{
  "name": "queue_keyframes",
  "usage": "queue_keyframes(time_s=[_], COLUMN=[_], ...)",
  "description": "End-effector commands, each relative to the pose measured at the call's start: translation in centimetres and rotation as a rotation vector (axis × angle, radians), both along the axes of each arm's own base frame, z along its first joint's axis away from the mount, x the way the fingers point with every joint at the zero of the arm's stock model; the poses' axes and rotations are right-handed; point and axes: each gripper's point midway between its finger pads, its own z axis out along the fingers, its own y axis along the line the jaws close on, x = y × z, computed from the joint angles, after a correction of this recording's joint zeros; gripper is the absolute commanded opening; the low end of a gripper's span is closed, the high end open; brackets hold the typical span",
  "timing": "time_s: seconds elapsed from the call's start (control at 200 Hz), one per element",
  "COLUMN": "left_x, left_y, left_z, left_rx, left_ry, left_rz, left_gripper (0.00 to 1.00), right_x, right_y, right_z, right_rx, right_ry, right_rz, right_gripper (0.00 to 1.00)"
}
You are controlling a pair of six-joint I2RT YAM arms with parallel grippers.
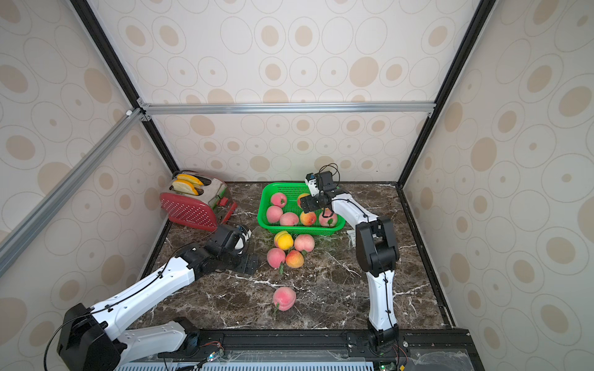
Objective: Put the peaches into the basket
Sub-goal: Place the peach in the basket.
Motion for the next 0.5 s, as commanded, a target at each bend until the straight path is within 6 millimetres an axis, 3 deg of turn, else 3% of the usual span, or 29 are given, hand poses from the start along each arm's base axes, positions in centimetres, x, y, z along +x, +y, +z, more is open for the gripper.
queue_keyframes(time_s=[0.0, 0.29, 0.496], left_x=[1.4, 3.5, 5.6], left_y=[-1.7, -3.9, -5.8], left_z=[1.7, 1.5, -0.2], left_rx=[-0.065, -0.093, -0.085], left_ry=[-0.032, -0.011, 0.029], left_rz=[-0.004, -0.021, -0.024], left_gripper=[0.99, 0.99, 0.99], right_x=[-2.0, -10.4, -16.7], right_y=[-0.4, -1.8, -3.8], right_z=[2.7, 4.9, 5.4], right_rx=[0.036, 0.026, 0.050], right_ry=[-0.035, -0.022, -0.036], right_rz=[-0.014, 0.045, 0.047], right_gripper=[0.92, 0.93, 0.95])
